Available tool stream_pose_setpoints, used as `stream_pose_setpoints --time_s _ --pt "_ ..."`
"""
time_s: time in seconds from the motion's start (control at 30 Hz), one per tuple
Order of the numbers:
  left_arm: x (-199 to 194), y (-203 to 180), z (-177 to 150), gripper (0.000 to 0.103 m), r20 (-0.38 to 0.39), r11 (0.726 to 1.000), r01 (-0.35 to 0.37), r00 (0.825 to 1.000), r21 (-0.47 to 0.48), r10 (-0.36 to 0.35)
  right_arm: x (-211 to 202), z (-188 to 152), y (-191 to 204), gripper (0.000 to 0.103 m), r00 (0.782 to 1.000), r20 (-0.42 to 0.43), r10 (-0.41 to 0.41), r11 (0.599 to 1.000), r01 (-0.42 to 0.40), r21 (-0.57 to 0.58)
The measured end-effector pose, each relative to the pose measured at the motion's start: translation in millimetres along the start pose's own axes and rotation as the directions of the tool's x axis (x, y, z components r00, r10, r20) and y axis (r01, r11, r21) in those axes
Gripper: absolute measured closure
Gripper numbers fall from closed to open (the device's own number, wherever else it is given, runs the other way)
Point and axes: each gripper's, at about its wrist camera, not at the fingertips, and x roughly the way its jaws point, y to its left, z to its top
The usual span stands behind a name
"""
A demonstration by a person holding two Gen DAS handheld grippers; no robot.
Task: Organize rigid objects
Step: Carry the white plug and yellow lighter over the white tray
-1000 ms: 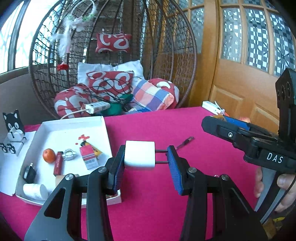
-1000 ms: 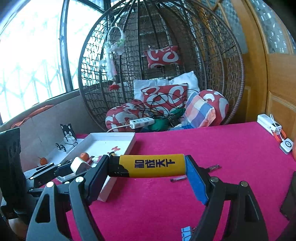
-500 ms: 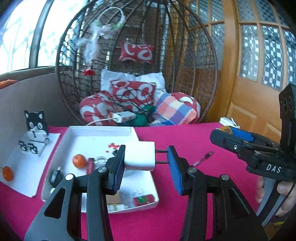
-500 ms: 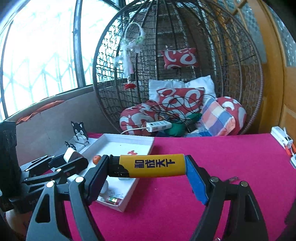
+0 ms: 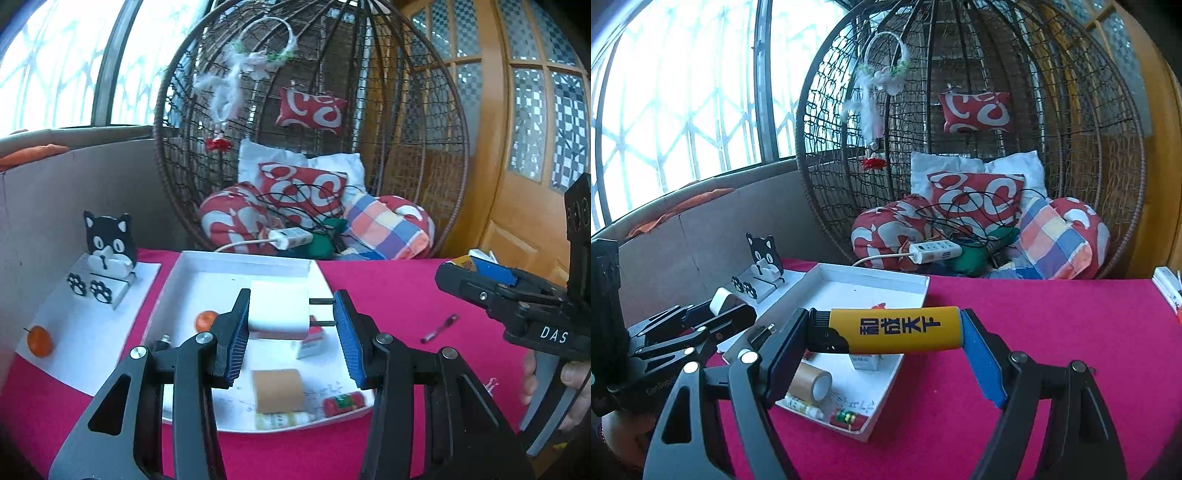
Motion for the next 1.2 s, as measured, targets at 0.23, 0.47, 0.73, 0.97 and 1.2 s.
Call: stream_pose_setpoints --time_s 0.23,0.47,0.73,0.97,1.2 --pt "7 32 14 0.059 -0.001 0.999 -0.049 0.999 -0.02 0.049 26 15 18 0.023 1.0 -0.012 0.02 0.999 -0.02 -0.029" --pt "32 58 30 0.059 -0.029 0.995 -0.098 0.995 -0.034 0.097 61 19 30 0.022 0.999 -0.05 0.021 0.999 -0.022 -0.025" --pt "90 88 25 0.059 -0.132 0.99 -0.111 0.986 -0.083 0.1 119 4 30 0.022 0.985 -0.168 0.036 0.999 -0.034 0.016" --pt "140 97 13 0.059 -0.244 0.984 -0.166 0.959 -0.073 0.143 164 -7 44 0.022 0.971 -0.239 0.01 0.999 -0.019 -0.037" --pt "157 96 9 0.059 -0.278 0.975 -0.221 0.939 -0.039 0.202 185 -11 44 0.022 0.963 -0.266 -0.033 0.999 0.022 -0.047"
